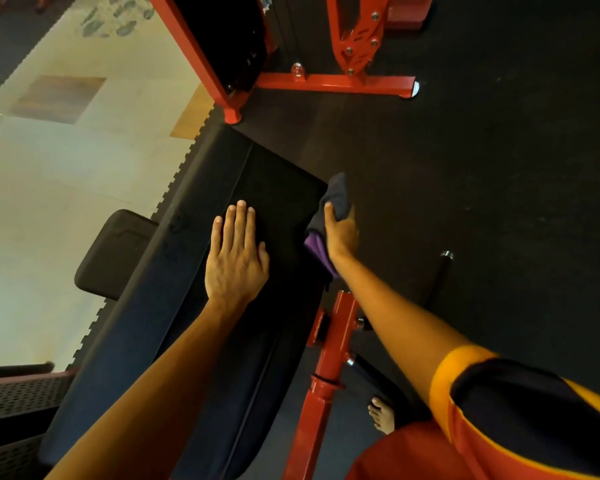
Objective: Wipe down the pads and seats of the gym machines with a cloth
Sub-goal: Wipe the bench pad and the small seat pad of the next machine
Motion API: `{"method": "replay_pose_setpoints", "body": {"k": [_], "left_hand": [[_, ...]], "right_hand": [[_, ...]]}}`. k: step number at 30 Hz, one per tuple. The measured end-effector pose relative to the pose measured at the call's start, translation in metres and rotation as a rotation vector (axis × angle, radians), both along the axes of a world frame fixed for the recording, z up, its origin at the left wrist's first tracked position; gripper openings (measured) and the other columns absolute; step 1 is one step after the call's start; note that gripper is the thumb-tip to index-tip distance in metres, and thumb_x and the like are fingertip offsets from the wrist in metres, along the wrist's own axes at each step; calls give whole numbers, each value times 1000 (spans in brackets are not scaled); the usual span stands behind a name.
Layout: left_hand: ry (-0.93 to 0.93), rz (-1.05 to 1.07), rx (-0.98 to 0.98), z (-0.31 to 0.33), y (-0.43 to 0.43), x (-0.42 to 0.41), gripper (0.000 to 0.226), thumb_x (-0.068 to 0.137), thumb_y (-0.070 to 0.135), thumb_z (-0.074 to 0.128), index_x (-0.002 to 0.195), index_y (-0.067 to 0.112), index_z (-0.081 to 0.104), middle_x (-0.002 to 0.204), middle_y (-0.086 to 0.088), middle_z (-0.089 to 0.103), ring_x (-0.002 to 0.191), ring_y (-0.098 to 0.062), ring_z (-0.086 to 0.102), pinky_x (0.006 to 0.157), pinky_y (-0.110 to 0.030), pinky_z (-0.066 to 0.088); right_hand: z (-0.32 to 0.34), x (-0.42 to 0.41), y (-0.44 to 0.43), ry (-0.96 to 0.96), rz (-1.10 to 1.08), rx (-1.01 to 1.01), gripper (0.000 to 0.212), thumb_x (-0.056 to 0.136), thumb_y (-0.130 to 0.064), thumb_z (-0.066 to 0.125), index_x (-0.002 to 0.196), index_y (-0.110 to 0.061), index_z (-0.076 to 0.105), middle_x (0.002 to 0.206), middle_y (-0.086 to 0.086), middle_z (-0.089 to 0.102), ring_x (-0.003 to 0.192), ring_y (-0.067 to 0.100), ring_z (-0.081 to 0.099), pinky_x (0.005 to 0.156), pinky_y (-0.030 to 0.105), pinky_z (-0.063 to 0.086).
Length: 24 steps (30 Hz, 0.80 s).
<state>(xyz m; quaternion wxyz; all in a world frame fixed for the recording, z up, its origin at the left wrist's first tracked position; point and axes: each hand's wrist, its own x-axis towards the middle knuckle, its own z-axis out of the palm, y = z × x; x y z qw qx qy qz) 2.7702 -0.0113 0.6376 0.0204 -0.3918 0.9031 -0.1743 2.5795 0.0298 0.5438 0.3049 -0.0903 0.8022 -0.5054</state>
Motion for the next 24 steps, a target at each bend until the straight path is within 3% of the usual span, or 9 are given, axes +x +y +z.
{"method": "replay_pose_setpoints", "body": {"k": [3, 6, 9, 12, 15, 18, 21, 24], "left_hand": [[10, 1, 10, 0, -1, 0, 66, 105, 40, 23, 159, 3, 17, 167, -16, 11, 156, -29, 6, 127, -47, 5], [-4, 20, 8, -1, 2, 0, 67, 105, 41, 21, 160, 4, 15, 168, -15, 8, 156, -28, 3, 127, -46, 4], [0, 29, 7, 0, 3, 0, 67, 104, 41, 23, 160, 4, 15, 168, -15, 7, 156, -27, 2, 127, -45, 2], [25, 28, -2, 1, 2, 2, 68, 104, 41, 28, 160, 5, 17, 167, -15, 10, 156, -27, 5, 127, -45, 3], [54, 21, -13, -1, 1, 1, 68, 103, 40, 33, 159, 5, 19, 167, -15, 12, 156, -27, 8, 127, -45, 4], [72, 48, 0, -1, -1, -3, 69, 102, 41, 34, 160, 6, 20, 167, -14, 13, 156, -26, 9, 128, -45, 5], [60, 64, -9, 0, 0, -4, 67, 100, 41, 37, 157, 7, 29, 165, -15, 24, 155, -27, 17, 128, -44, 7], [156, 125, -57, 9, -8, -26, 57, 99, 36, 42, 144, 3, 51, 149, -19, 50, 141, -34, 43, 123, -42, 17]], "right_hand": [[4, -7, -1, -71, 24, -61, 78, 98, -61, 53, 158, -16, 32, 158, 12, 42, 145, 30, 40, 122, 38, 28], [2, 29, 22, 88, 47, -47, 94, 85, -80, 42, 158, -21, 34, 160, 13, 38, 147, 33, 36, 122, 49, 27], [-5, 31, 26, 197, 179, -11, 89, 87, -79, 45, 158, -28, 33, 163, 13, 33, 150, 34, 30, 122, 54, 26], [14, -7, 7, 193, 292, -69, 77, 94, -64, 56, 159, -30, 32, 163, 13, 30, 148, 34, 34, 119, 48, 33], [26, -35, -15, 212, 478, 0, 72, 98, -61, 52, 160, -34, 27, 167, 13, 18, 149, 39, 30, 115, 48, 36], [36, -54, -34, 289, 642, -1, 72, 97, -64, 51, 159, -35, 29, 165, 12, 27, 146, 39, 34, 114, 50, 37], [55, -67, -70, 318, 791, -68, 69, 97, -62, 54, 157, -33, 34, 159, 5, 41, 143, 33, 42, 114, 44, 39], [88, -66, -118, 337, 937, -111, 73, 96, -64, 54, 159, -34, 30, 161, 3, 40, 145, 32, 40, 117, 46, 36]]}}
